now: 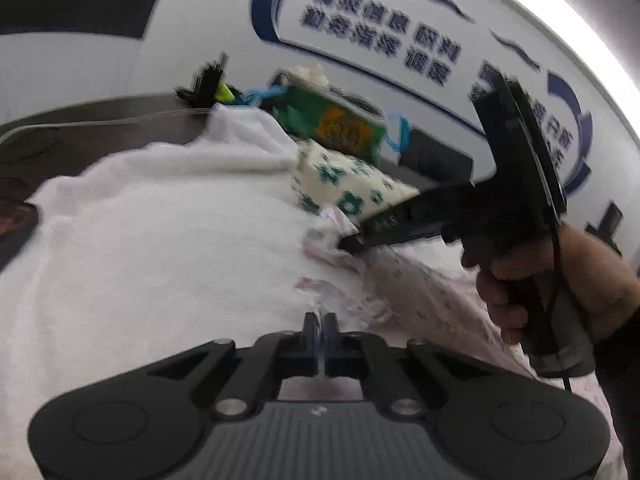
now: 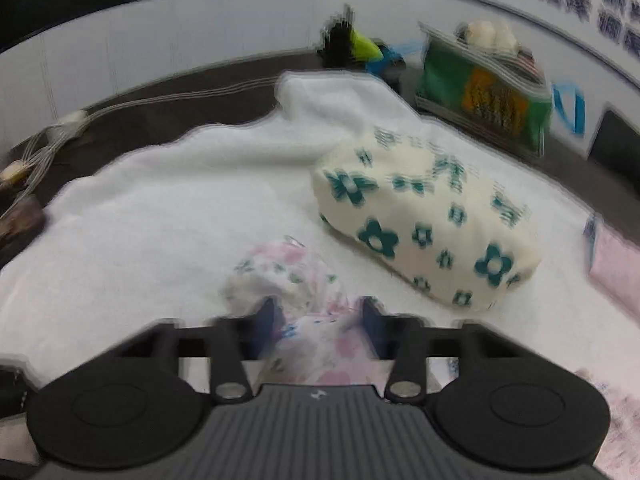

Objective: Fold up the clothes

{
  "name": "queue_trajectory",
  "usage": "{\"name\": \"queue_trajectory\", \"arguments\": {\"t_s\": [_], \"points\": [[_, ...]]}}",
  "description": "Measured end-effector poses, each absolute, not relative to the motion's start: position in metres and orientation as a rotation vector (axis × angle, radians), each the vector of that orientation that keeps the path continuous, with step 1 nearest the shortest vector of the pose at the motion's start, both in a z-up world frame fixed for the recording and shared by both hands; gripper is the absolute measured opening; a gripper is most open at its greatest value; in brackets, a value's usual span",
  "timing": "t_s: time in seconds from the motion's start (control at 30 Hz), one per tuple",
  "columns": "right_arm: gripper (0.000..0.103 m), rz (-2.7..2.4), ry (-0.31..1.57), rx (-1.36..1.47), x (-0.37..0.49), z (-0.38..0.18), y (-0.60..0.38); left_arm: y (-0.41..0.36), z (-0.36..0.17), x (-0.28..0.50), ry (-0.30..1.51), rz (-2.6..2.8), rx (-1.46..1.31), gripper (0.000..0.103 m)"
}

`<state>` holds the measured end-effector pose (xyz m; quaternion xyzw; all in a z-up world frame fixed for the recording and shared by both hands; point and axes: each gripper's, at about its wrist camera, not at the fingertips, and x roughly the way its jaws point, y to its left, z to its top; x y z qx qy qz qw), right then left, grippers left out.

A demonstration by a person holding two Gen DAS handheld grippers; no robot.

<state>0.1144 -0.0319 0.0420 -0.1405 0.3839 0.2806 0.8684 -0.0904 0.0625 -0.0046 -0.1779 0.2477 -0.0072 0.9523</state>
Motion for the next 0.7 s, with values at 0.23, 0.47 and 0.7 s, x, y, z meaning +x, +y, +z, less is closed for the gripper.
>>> {"name": "queue_trajectory", "arguments": {"t_s": [0.23,0.47,0.7], "points": [[0.002,0.602,0.714,-0.219,0.091,0.057,-0.022,0.097,0.006,-0.118,0.352,0.068,-0.440,0.000],[0.001,0.628,0.681,-0.185,0.093,0.074,0.017,0.141,0.023,-0.145,0.262,0.188,-0.471,0.000],[0.028,0.659,0.746,-0.276,0.094,0.049,0.064,0.151,0.014,-0.155,0.277,0.229,-0.472,0.036]]}}
